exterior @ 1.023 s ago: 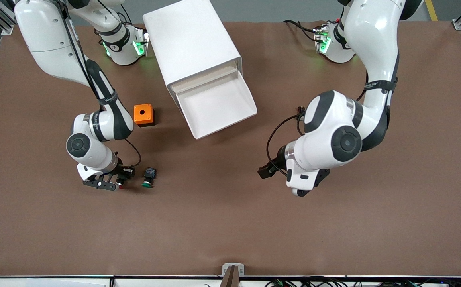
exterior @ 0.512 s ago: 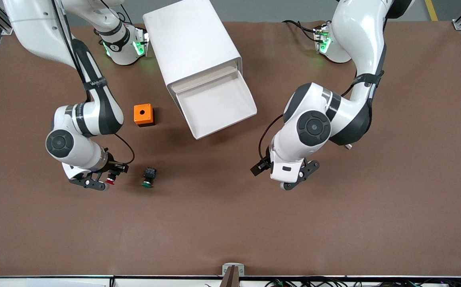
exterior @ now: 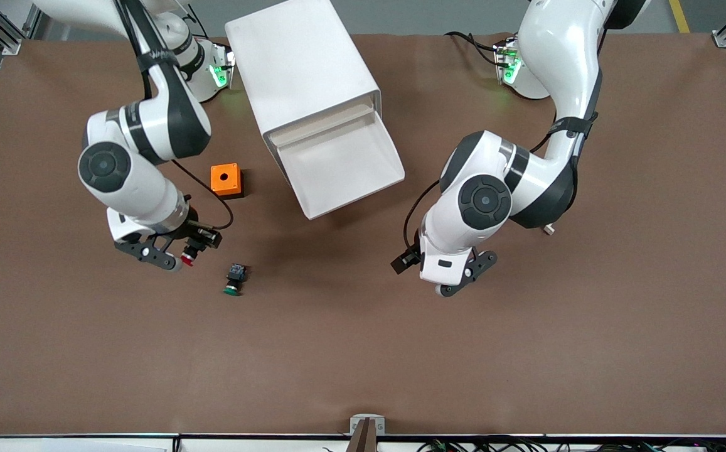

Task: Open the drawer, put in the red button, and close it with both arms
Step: 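Carry the red button with the right gripper over the open drawer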

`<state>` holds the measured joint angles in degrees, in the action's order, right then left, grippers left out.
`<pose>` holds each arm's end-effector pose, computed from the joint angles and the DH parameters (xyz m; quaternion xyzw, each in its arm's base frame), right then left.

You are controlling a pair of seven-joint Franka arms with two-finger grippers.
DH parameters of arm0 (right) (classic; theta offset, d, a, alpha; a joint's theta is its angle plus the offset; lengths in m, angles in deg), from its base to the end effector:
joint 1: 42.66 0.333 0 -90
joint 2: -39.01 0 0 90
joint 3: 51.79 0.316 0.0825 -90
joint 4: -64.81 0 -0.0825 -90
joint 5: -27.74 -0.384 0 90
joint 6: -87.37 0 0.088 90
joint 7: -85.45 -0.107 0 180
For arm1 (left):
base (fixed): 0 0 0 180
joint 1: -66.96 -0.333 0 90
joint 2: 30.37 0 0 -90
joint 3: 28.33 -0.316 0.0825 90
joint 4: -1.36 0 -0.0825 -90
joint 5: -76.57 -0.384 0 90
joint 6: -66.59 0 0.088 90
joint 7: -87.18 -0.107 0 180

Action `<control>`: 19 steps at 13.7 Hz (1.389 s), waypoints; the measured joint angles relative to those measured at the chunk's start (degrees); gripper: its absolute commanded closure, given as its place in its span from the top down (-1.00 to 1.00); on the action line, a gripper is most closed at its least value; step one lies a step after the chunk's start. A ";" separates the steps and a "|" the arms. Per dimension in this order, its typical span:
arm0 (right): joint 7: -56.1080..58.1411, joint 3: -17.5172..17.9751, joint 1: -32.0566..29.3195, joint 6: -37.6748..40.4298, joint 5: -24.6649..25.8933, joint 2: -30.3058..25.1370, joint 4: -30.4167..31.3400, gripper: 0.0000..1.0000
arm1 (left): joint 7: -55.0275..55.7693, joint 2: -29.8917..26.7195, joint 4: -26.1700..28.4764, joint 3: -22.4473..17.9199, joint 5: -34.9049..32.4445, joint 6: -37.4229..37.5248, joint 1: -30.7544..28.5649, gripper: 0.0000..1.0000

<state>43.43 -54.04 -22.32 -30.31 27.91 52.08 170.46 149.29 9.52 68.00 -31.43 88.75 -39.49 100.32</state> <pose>0.5836 0.1918 0.4015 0.9785 -0.2062 -0.0049 0.0095 0.6294 -0.3994 0.3863 0.9514 0.2960 -0.0635 0.0560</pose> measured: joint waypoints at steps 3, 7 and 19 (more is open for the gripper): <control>-6.39 0.08 3.29 1.70 -1.97 -2.62 0.08 -0.99 | 0.00 0.15 0.12 -0.01 0.00 -0.02 0.00 0.99; -14.62 0.13 7.67 2.41 -3.32 -4.66 0.80 -1.00 | 0.00 0.21 0.20 -0.01 -0.01 -0.02 0.00 0.98; -41.03 0.18 21.94 0.61 -3.37 -5.45 2.34 -1.00 | 0.00 0.24 0.53 -0.04 -0.01 -0.03 -0.01 0.99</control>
<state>2.40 -53.87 -0.39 -29.70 24.54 46.63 172.80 149.29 9.76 68.53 -31.46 88.74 -39.52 100.31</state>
